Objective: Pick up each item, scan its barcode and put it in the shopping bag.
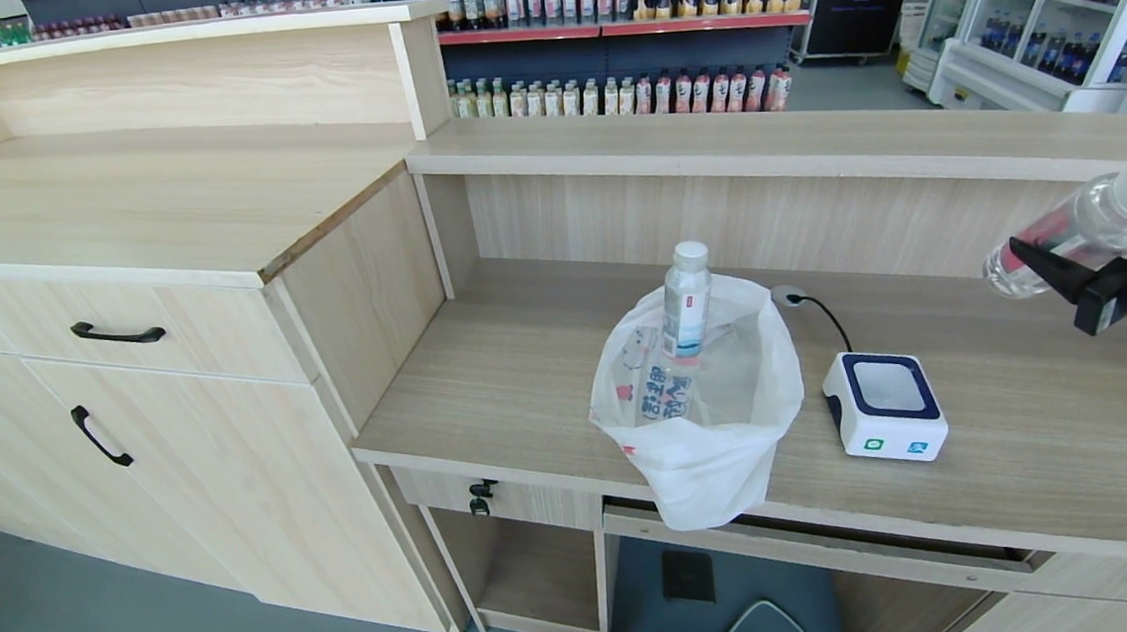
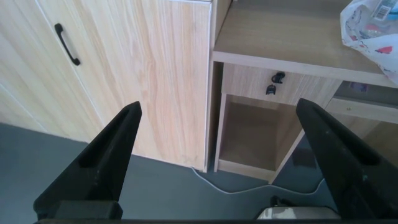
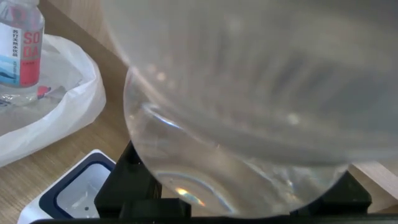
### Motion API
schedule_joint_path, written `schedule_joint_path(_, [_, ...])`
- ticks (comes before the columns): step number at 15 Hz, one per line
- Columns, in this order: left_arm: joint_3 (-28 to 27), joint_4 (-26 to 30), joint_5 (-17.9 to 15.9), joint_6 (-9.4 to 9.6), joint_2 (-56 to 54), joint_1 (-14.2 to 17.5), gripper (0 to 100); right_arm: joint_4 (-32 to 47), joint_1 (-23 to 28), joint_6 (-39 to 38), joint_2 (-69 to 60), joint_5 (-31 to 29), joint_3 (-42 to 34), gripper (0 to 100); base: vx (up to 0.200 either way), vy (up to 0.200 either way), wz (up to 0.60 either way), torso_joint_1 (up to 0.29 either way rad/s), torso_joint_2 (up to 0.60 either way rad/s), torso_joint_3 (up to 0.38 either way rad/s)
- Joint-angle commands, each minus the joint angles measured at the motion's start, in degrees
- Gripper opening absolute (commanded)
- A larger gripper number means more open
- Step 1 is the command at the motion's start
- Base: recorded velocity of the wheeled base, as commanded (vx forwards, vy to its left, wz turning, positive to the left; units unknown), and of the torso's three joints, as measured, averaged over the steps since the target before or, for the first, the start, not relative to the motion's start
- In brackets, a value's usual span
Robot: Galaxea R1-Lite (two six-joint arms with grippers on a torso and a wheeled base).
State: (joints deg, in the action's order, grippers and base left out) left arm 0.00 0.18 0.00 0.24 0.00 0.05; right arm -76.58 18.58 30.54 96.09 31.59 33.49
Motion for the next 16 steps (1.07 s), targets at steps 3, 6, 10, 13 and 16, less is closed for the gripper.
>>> schedule_joint_path(3, [0.00, -0.01, 0.00, 0.02, 0.00, 0.04, 100, -0.06, -6.01, -3.20, -1.78, -8.65, 0.44, 0, 0.000, 0.000, 0.60, -0.001, 0.00, 0.002])
schedule_joint_path(6, [0.00, -0.01, 0.00, 0.02, 0.00, 0.04, 100, 2.58, -12.51, -4.08, -3.45, -15.06, 1.05, 0, 0.000, 0.000, 0.60, 0.006, 0.00, 0.002])
schedule_joint_path(10, [0.00, -0.01, 0.00, 0.02, 0.00, 0.13, 100, 11.72, -17.17, -6.37, -3.71, -22.09, -0.35, 0, 0.000, 0.000, 0.60, 0.005, 0.00, 0.001])
schedule_joint_path(13, [0.00, -0.01, 0.00, 0.02, 0.00, 0.13, 100, 16.46, -17.44, -11.90, 2.00, -22.45, -0.35, 0, 0.000, 0.000, 0.20, 0.001, 0.00, 0.002])
schedule_joint_path(16, [0.00, -0.01, 0.00, 0.02, 0.00, 0.04, 100, 16.55, -17.44, -13.75, 9.29, -22.45, -0.44, 0, 0.000, 0.000, 0.00, 0.000, 0.00, 0.000])
